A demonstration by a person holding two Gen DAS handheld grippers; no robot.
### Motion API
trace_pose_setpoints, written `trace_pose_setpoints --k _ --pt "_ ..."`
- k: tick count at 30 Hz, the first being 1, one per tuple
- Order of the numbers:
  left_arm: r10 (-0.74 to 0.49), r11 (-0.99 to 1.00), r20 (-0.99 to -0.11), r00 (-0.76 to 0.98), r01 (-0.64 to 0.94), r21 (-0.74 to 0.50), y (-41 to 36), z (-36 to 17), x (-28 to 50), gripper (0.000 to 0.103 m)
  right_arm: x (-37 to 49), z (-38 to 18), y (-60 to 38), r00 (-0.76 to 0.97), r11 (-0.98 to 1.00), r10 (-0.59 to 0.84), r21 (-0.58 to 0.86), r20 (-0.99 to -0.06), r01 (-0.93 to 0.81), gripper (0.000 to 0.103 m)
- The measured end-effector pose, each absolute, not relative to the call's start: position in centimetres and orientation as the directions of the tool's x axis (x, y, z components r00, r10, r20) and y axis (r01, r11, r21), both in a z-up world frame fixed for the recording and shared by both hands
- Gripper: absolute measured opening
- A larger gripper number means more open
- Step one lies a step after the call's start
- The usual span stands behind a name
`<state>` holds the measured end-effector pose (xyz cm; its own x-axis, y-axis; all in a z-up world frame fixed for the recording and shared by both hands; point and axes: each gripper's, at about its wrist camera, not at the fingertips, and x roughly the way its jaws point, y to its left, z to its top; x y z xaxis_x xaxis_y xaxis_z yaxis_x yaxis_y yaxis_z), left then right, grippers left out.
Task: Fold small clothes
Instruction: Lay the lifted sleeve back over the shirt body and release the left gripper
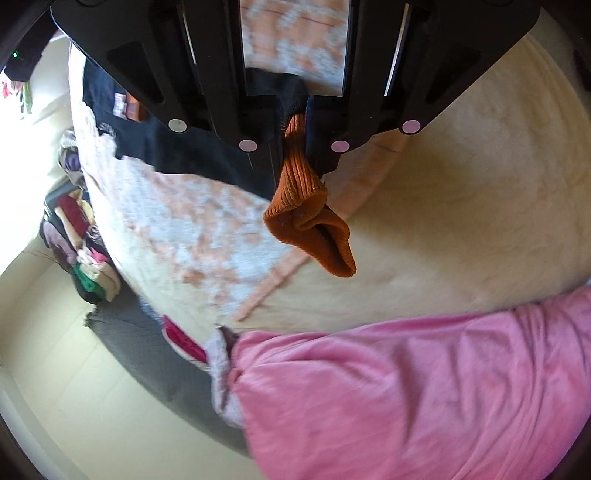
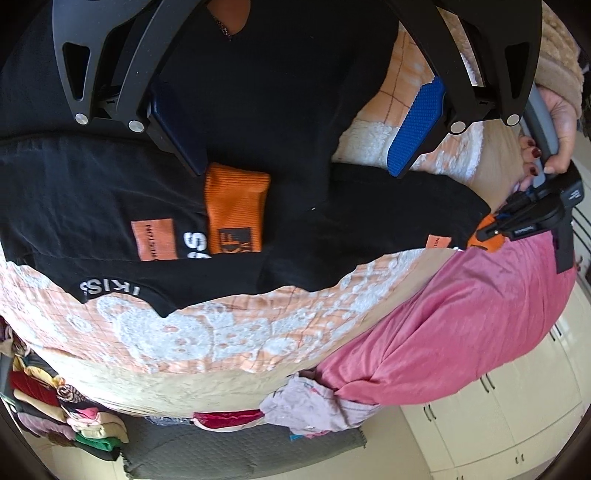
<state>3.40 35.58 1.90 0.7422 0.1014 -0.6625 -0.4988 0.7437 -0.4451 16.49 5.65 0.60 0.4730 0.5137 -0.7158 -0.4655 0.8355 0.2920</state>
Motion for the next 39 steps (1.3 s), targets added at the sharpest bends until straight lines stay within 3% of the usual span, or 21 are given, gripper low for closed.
trace_pose_setpoints --k 11,39 --pt "0.037 0.825 -0.610 0.792 -0.368 -0.429 28.0 5.8 6.1 0.002 16.5 1.7 -0.8 0.534 0.864 0.497 0.329 -0.684 -0.382 0.098" --pt "-0.231 0.920 -0.616 0.753 -0.037 -0.390 11.1 7.1 12.3 0.002 16.4 2.1 -14.3 0.659 0.912 0.375 0.389 -0.652 -0.134 0.098"
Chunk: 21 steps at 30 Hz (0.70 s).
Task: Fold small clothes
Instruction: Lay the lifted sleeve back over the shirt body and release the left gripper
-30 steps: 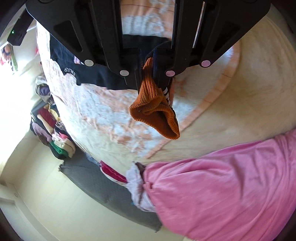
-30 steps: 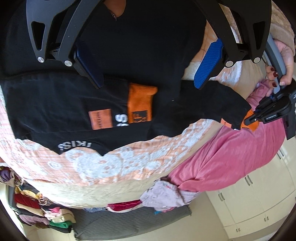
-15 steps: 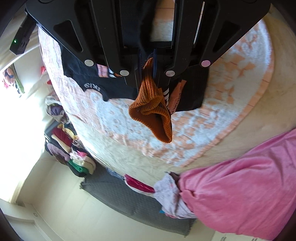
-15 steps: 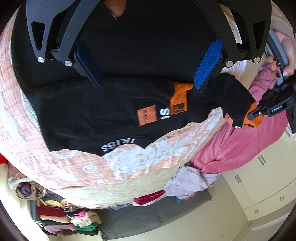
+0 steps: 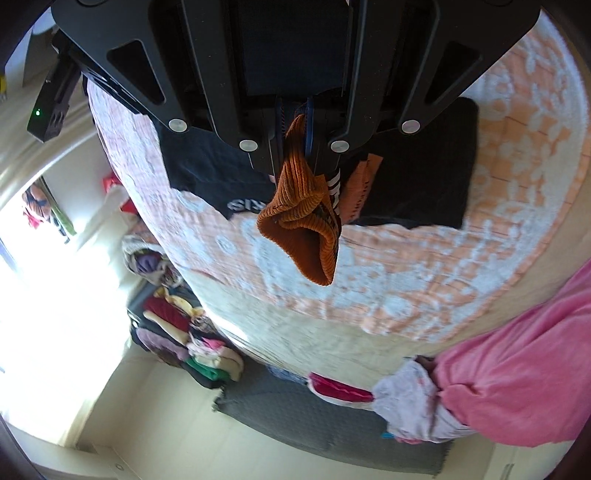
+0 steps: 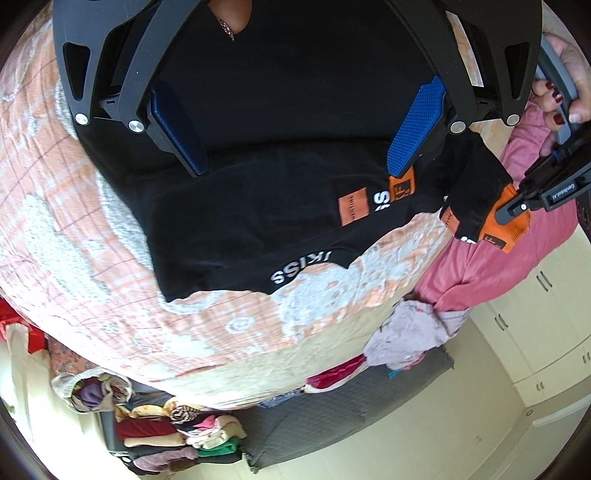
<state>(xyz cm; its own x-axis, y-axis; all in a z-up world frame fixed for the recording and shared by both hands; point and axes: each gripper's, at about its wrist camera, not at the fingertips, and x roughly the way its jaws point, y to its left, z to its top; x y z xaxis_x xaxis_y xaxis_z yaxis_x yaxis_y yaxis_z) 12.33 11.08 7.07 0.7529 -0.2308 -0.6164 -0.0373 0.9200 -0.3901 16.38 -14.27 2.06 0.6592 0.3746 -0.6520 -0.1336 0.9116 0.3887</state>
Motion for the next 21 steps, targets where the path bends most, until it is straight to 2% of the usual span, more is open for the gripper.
trace_pose_setpoints --k 21 --pt "-0.384 0.909 -0.693 0.610 0.120 -0.398 1.9 2.7 14.7 0.002 15.4 2.6 -20.3 0.714 0.913 0.303 0.407 -0.632 -0.027 0.098"
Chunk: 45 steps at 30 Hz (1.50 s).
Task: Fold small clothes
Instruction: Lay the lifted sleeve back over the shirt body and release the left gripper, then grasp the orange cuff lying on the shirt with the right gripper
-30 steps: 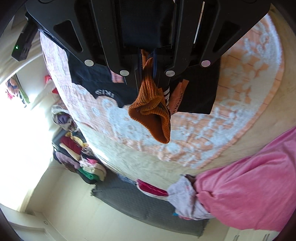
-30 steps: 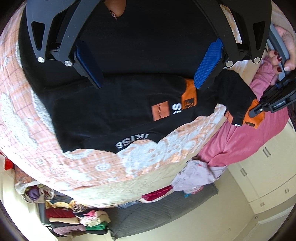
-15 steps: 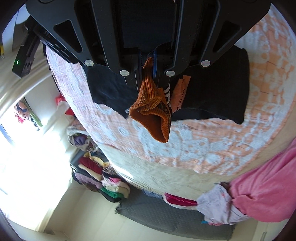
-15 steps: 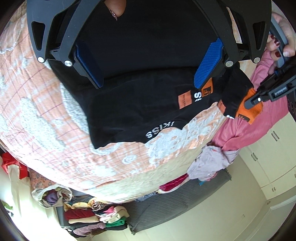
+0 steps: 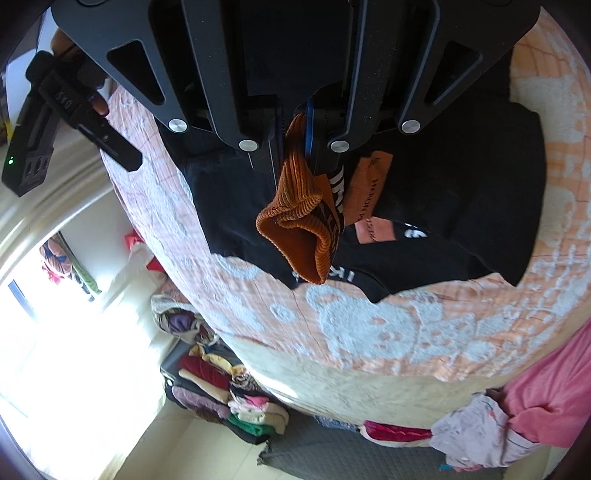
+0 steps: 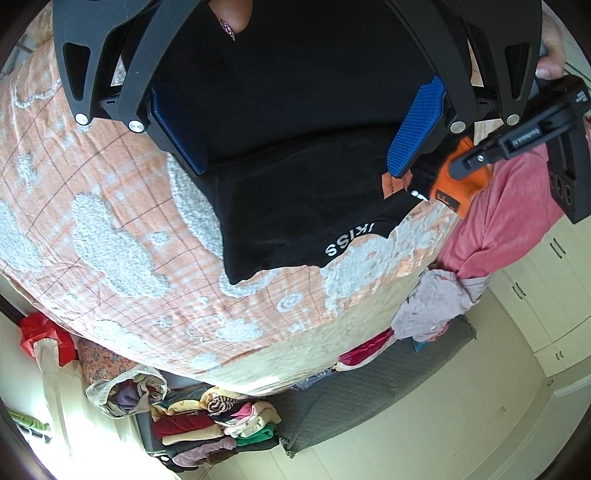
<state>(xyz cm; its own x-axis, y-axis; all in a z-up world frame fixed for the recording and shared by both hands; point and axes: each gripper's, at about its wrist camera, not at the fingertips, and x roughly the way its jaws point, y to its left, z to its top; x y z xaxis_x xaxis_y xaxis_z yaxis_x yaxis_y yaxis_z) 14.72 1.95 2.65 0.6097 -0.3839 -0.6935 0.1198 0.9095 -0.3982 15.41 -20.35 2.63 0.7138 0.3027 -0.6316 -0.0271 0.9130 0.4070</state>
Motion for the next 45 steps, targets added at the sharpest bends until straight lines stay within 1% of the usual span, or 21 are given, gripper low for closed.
trace_pose_setpoints --k 3,5,7,8,10,12,15,19,23,25,26,27,28,30,32,33,36,37,39,40,45 --pt "-0.407 0.903 -0.704 0.582 0.141 -0.406 1.1 1.9 15.1 0.004 15.4 2.6 -20.8 0.717 0.913 0.291 0.407 -0.634 -0.011 0.098" --pt "-0.424 0.897 -0.711 0.561 0.153 -0.414 0.7 1.4 15.2 0.009 15.5 2.5 -21.1 0.716 0.915 0.283 0.404 -0.638 -0.002 0.098" --pt "-0.432 0.895 -0.717 0.547 0.162 -0.416 0.4 1.0 15.2 0.011 15.6 2.4 -21.0 0.716 0.919 0.275 0.394 -0.642 0.001 0.098" --pt "-0.433 0.895 -0.719 0.544 0.166 -0.414 0.3 0.9 15.2 0.020 15.7 2.4 -21.0 0.716 0.920 0.273 0.391 -0.643 0.000 0.098" --pt "-0.440 0.892 -0.717 0.541 0.170 -0.419 0.4 0.8 15.1 0.032 15.9 2.3 -20.5 0.711 0.922 0.277 0.388 -0.647 -0.006 0.098" --pt "-0.439 0.893 -0.718 0.541 0.174 -0.416 0.7 1.0 15.1 0.033 16.2 2.1 -19.9 0.704 0.924 0.281 0.382 -0.652 -0.015 0.098" --pt "-0.399 0.912 -0.725 0.562 0.157 -0.380 1.7 1.1 14.9 0.036 16.8 1.7 -18.5 0.686 0.930 0.295 0.365 -0.665 -0.046 0.098" --pt "-0.348 0.927 -0.735 0.582 0.099 -0.361 4.1 1.0 14.9 0.048 17.7 0.5 -15.7 0.643 0.937 0.321 0.330 -0.695 -0.111 0.098" --pt "-0.262 0.952 -0.743 0.616 0.038 -0.305 6.5 1.2 14.4 0.060 18.8 -1.4 -12.6 0.595 0.940 0.339 0.291 -0.728 -0.180 0.096" --pt "-0.239 0.956 -0.742 0.626 0.018 -0.293 7.4 1.5 14.1 0.063 19.2 -2.2 -11.5 0.581 0.944 0.330 0.266 -0.744 -0.196 0.095" --pt "-0.224 0.958 -0.741 0.633 0.002 -0.287 8.1 1.5 14.0 0.066 19.5 -2.6 -11.1 0.575 0.944 0.331 0.260 -0.749 -0.204 0.091" --pt "-0.218 0.958 -0.740 0.637 -0.005 -0.286 8.4 1.6 13.9 0.067 19.9 -3.3 -10.6 0.558 0.943 0.332 0.258 -0.761 -0.209 0.083" --pt "-0.213 0.957 -0.737 0.641 -0.013 -0.288 8.9 1.7 13.8 0.069 20.1 -3.7 -10.3 0.549 0.941 0.338 0.264 -0.765 -0.211 0.080" --pt "-0.201 0.955 -0.733 0.650 -0.037 -0.295 10.0 1.7 13.5 0.070 20.4 -4.3 -9.8 0.545 0.943 0.331 0.257 -0.770 -0.210 0.079" --pt "-0.191 0.951 -0.730 0.657 -0.059 -0.302 11.1 1.8 13.4 0.071 20.4 -4.3 -9.5 0.553 0.939 0.341 0.258 -0.760 -0.225 0.065" --pt "-0.185 0.950 -0.729 0.659 -0.069 -0.304 11.6 1.8 13.3 0.071 20.4 -4.5 -9.3 0.545 0.935 0.354 0.271 -0.760 -0.229 0.056" --pt "-0.162 0.943 -0.722 0.672 -0.110 -0.314 13.4 2.0 13.0 0.071 20.2 -4.5 -8.7 0.544 0.927 0.372 0.273 -0.752 -0.257 0.042" --pt "-0.160 0.941 -0.720 0.675 -0.116 -0.318 13.7 2.1 12.9 0.071 20.2 -4.5 -8.6 0.540 0.922 0.384 0.279 -0.749 -0.269 0.033" --pt "-0.149 0.936 -0.716 0.682 -0.136 -0.324 14.6 2.2 12.6 0.073 20.2 -4.3 -8.1 0.533 0.912 0.407 0.292 -0.742 -0.290 0.023" --pt "-0.146 0.935 -0.714 0.685 -0.142 -0.326 14.9 2.3 12.5 0.073 20.2 -4.2 -7.9 0.532 0.910 0.408 0.284 -0.743 -0.301 0.020" --pt "-0.133 0.927 -0.712 0.689 -0.168 -0.336 16.2 2.2 11.8 0.073 19.9 -2.3 -6.9 0.552 0.901 0.417 0.251 -0.722 -0.353 0.018"
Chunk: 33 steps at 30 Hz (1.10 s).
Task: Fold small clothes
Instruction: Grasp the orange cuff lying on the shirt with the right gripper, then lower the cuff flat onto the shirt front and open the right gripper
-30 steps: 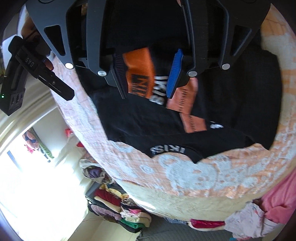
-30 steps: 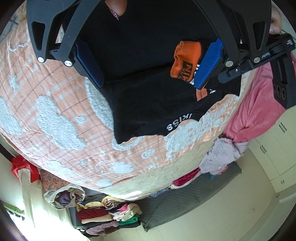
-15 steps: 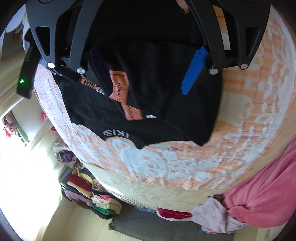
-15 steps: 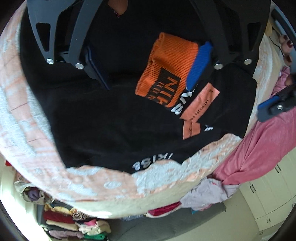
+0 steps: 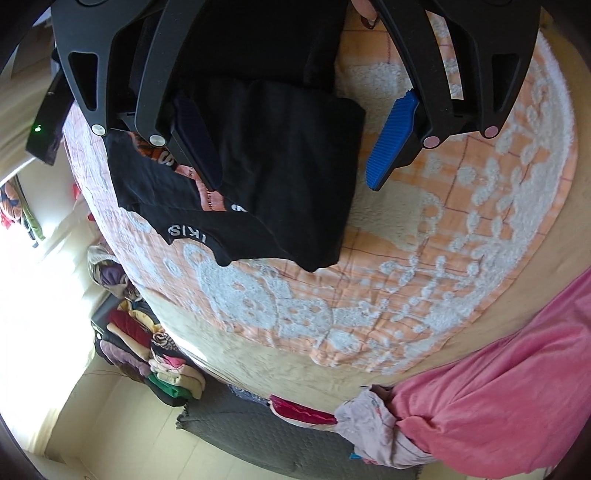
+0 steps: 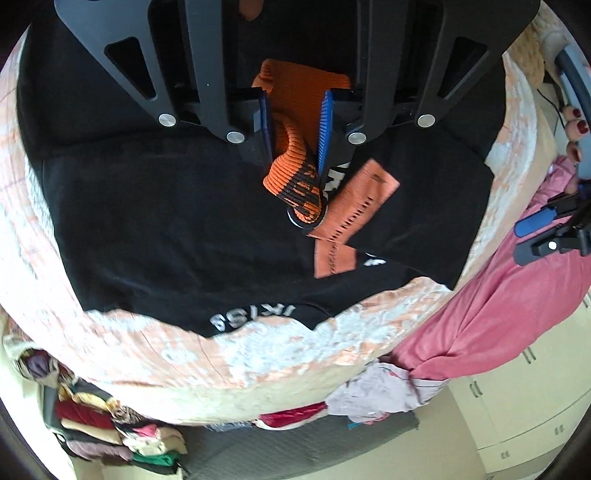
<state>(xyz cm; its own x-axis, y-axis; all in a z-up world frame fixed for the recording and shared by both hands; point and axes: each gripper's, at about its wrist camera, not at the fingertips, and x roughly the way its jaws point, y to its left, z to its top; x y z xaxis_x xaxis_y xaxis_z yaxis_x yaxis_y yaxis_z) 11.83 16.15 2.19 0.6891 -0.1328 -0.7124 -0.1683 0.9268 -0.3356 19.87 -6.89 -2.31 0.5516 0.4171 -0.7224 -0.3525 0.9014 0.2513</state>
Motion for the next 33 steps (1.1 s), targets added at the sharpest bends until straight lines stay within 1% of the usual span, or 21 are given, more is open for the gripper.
trace_pose_setpoints --k 5,10,16,22,33 --pt "-0.129 0.922 -0.712 0.690 -0.181 -0.342 16.7 2.1 11.4 0.073 19.8 0.3 -6.3 0.579 0.886 0.442 0.231 -0.685 -0.402 0.017" --pt "-0.124 0.919 -0.709 0.695 -0.189 -0.345 17.0 2.3 11.0 0.073 19.9 3.4 -6.2 0.629 0.883 0.440 0.180 -0.641 -0.434 0.017" --pt "-0.124 0.919 -0.708 0.696 -0.189 -0.347 17.1 2.4 10.9 0.073 20.3 5.7 -8.0 0.694 0.907 0.388 0.115 -0.607 -0.406 0.017" --pt "-0.133 0.922 -0.714 0.687 -0.179 -0.343 16.5 2.0 11.0 0.073 21.0 5.1 -11.2 0.731 0.947 0.285 0.064 -0.620 -0.315 0.017" --pt "-0.133 0.943 -0.730 0.671 -0.142 -0.303 14.4 1.7 11.7 0.073 21.3 2.5 -14.2 0.717 0.969 0.229 0.085 -0.658 -0.231 0.017"
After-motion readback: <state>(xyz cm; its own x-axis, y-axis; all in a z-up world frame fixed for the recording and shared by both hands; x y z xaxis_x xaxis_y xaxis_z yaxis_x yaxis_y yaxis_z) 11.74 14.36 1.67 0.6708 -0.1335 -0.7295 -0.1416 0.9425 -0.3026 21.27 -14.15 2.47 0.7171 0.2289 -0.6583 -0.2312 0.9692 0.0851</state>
